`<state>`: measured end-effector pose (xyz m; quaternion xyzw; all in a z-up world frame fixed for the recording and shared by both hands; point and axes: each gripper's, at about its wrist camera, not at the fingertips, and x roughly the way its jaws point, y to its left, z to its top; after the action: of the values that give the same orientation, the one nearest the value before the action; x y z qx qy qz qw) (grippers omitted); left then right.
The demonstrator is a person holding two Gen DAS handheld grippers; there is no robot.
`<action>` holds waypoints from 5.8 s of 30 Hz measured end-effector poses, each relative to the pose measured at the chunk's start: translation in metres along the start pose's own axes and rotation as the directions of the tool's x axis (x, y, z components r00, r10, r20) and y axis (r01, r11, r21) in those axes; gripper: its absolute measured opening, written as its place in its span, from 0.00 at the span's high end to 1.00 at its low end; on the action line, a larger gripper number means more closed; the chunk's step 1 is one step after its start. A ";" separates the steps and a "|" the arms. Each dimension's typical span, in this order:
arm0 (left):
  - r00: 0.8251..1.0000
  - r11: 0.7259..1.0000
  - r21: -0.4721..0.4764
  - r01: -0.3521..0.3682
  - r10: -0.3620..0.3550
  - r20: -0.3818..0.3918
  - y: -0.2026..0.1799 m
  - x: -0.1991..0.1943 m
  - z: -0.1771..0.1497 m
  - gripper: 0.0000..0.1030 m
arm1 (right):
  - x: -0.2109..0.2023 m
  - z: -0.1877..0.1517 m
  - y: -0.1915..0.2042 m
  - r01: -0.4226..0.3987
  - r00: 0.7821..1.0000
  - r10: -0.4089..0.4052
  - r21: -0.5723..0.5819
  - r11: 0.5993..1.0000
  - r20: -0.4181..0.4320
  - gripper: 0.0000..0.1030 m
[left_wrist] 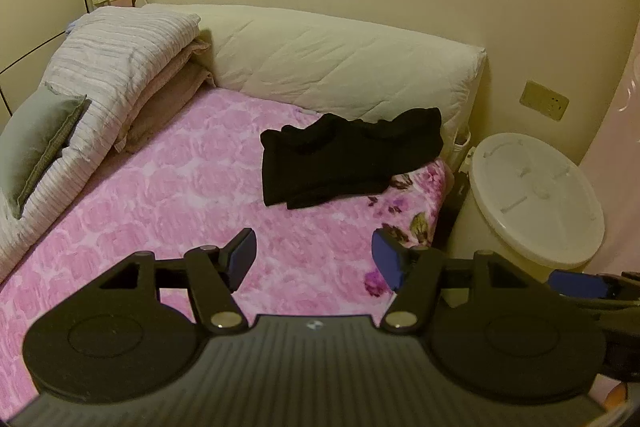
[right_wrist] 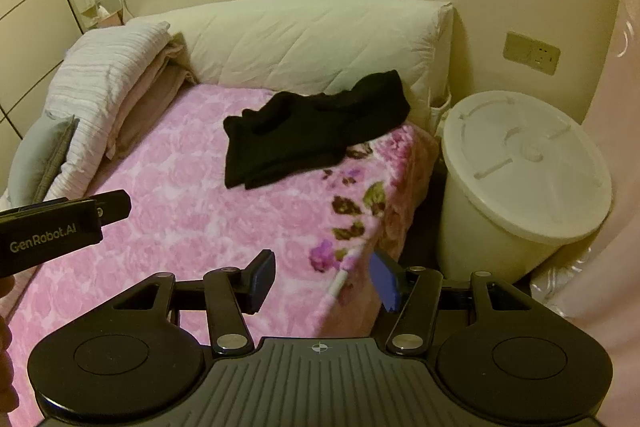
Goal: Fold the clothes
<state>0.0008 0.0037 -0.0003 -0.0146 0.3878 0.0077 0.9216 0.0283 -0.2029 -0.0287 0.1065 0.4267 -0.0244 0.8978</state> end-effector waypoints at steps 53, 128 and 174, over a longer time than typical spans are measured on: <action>0.996 0.997 0.000 0.073 -0.073 -0.056 0.097 0.016 -0.009 0.41 | 0.040 0.046 0.073 0.126 0.991 -0.125 -0.020 0.992 0.048 0.44; 0.917 0.993 -0.106 -0.045 -0.001 -0.400 0.077 0.276 0.065 0.41 | 0.282 0.214 -0.050 0.055 0.972 -0.076 -0.096 0.994 -0.224 0.43; 0.928 0.926 -0.365 -0.096 -0.049 -0.369 0.165 0.538 0.031 0.99 | 0.537 0.276 -0.163 0.047 0.978 -0.002 0.205 0.978 -0.211 0.99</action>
<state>0.3945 0.1713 -0.3668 -0.1877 0.5464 0.0904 0.8112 0.5576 -0.3951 -0.3017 0.1971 0.5151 -0.0689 0.8313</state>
